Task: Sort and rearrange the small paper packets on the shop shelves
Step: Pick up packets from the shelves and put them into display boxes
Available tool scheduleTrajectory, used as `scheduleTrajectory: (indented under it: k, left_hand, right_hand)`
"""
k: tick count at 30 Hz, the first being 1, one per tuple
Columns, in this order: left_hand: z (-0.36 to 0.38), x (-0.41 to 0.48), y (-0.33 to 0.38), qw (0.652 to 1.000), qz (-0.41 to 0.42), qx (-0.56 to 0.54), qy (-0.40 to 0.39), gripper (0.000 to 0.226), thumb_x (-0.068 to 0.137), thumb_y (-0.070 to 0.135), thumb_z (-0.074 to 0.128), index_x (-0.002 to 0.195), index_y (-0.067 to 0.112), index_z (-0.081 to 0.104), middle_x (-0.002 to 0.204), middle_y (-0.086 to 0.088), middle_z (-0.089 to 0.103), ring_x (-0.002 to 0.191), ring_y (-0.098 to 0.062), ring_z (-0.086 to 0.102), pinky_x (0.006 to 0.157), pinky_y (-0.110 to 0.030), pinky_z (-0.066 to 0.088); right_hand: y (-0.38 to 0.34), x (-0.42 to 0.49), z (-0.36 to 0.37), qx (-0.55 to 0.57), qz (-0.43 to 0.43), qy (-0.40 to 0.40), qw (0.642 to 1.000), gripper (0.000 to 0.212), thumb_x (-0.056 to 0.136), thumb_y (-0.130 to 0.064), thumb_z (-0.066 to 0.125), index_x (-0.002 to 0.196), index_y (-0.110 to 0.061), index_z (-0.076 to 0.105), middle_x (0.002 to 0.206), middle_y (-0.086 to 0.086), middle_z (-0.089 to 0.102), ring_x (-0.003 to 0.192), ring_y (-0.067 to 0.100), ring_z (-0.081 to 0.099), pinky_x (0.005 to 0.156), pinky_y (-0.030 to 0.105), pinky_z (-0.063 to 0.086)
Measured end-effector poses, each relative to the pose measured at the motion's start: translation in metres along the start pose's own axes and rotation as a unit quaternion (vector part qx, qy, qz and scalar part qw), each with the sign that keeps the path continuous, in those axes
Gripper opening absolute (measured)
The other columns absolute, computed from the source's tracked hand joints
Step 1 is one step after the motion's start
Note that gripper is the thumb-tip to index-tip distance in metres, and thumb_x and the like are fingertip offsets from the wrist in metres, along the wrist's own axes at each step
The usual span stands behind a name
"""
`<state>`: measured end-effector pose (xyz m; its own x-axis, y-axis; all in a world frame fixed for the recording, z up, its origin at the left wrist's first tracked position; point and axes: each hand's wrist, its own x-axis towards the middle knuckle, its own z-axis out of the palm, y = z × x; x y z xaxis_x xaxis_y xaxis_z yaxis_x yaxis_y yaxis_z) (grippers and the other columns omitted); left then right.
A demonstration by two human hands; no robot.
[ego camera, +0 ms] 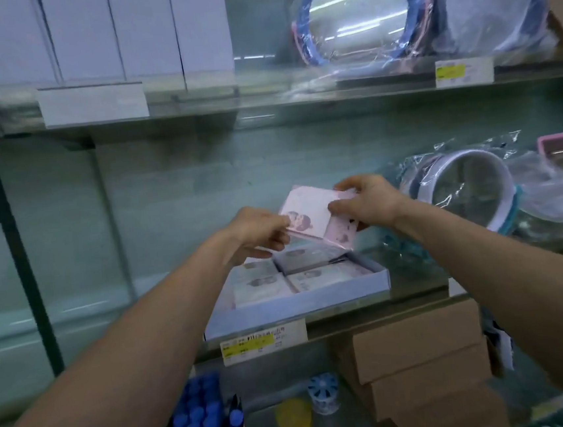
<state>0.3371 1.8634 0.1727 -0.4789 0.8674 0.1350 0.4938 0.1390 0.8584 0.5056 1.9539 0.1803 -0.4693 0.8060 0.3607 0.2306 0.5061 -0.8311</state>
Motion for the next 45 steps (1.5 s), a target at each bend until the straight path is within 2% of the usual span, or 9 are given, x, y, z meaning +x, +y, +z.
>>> scheduleTrajectory:
  k: [4,11,15,19,24,27,29,35,45]
  left_hand:
    - [-0.005,0.018,-0.007,0.998,-0.044,-0.036,0.021,0.013,0.09,0.023,0.062,0.084,0.011,0.062,0.074,-0.003,0.062,0.063,-0.015,0.058,0.074,-0.032,0.051]
    - [-0.004,0.023,-0.011,0.99,-0.105,0.086,-0.029,0.012,0.088,0.019,0.065,0.079,0.011,0.063,0.068,-0.002,0.06,0.059,-0.013,0.056,0.069,-0.029,0.053]
    - [0.003,0.02,-0.005,0.977,-0.133,0.148,-0.076,0.014,0.088,0.02,0.065,0.078,0.011,0.064,0.069,-0.001,0.061,0.057,-0.012,0.053,0.062,-0.026,0.049]
    - [0.012,0.016,0.002,0.953,-0.145,0.241,-0.109,0.017,0.087,0.022,0.065,0.074,0.013,0.065,0.068,0.0,0.062,0.06,-0.013,0.055,0.067,-0.025,0.046]
    - [0.012,0.012,0.003,0.947,-0.14,0.278,-0.075,0.012,0.088,0.021,0.064,0.094,0.01,0.066,0.077,-0.001,0.064,0.069,-0.014,0.059,0.071,-0.026,0.048]
    - [0.002,0.011,-0.002,0.937,-0.117,0.328,-0.025,0.026,0.091,0.019,0.057,0.113,0.007,0.065,0.098,-0.005,0.064,0.087,-0.02,0.058,0.083,-0.032,0.05]
    - [-0.002,0.008,-0.005,0.925,-0.119,0.36,-0.009,0.032,0.091,0.019,0.058,0.121,0.009,0.063,0.113,-0.007,0.061,0.098,-0.025,0.057,0.087,-0.035,0.049]
    - [-0.005,0.0,-0.019,0.898,-0.189,0.387,-0.088,0.041,0.091,0.032,0.059,0.126,0.012,0.06,0.128,-0.005,0.058,0.115,-0.026,0.055,0.1,-0.041,0.047]
    - [0.012,0.035,-0.031,0.889,-0.062,0.454,0.004,0.037,0.089,0.014,0.052,0.124,0.011,0.062,0.128,-0.009,0.06,0.113,-0.026,0.058,0.096,-0.032,0.048]
  right_hand:
    - [0.006,0.026,0.014,0.03,0.024,-0.025,0.999,0.041,0.087,-0.007,0.063,0.127,-0.007,0.053,0.086,0.009,0.059,0.058,0.014,0.059,0.042,0.018,0.051]
    - [0.036,0.059,0.009,-0.035,0.097,-0.171,0.98,0.019,0.089,-0.008,0.059,0.107,-0.006,0.064,0.101,0.013,0.067,0.082,0.02,0.063,0.077,0.033,0.055]
    - [0.044,0.065,0.006,-0.088,0.103,-0.236,0.962,0.017,0.092,-0.009,0.057,0.107,-0.01,0.066,0.101,0.01,0.067,0.085,0.017,0.063,0.065,0.025,0.053]
    - [0.046,0.065,0.004,-0.111,0.08,-0.252,0.958,0.018,0.09,-0.007,0.056,0.104,-0.01,0.068,0.101,0.011,0.068,0.083,0.016,0.063,0.065,0.023,0.05]
    - [0.044,0.057,0.009,-0.216,0.022,-0.259,0.941,0.029,0.087,-0.011,0.058,0.112,0.0,0.067,0.102,0.015,0.066,0.084,0.019,0.053,0.065,0.027,0.039]
    - [0.04,0.051,0.014,-0.283,-0.009,-0.26,0.923,0.037,0.083,-0.008,0.057,0.117,0.005,0.062,0.119,0.019,0.065,0.103,0.033,0.062,0.088,0.04,0.052]
    - [0.034,0.045,0.017,-0.315,-0.046,-0.254,0.913,0.034,0.084,-0.01,0.056,0.115,0.001,0.065,0.122,0.013,0.064,0.115,0.031,0.058,0.101,0.043,0.046]
    - [0.018,0.011,0.032,-0.329,-0.119,-0.356,0.867,0.029,0.091,-0.032,0.06,0.116,-0.022,0.069,0.113,-0.011,0.063,0.103,0.011,0.056,0.095,0.027,0.041]
    - [0.002,0.046,0.079,-0.385,-0.125,-0.263,0.876,0.04,0.094,-0.004,0.042,0.131,-0.005,0.056,0.138,0.008,0.053,0.125,0.024,0.051,0.104,0.028,0.04]
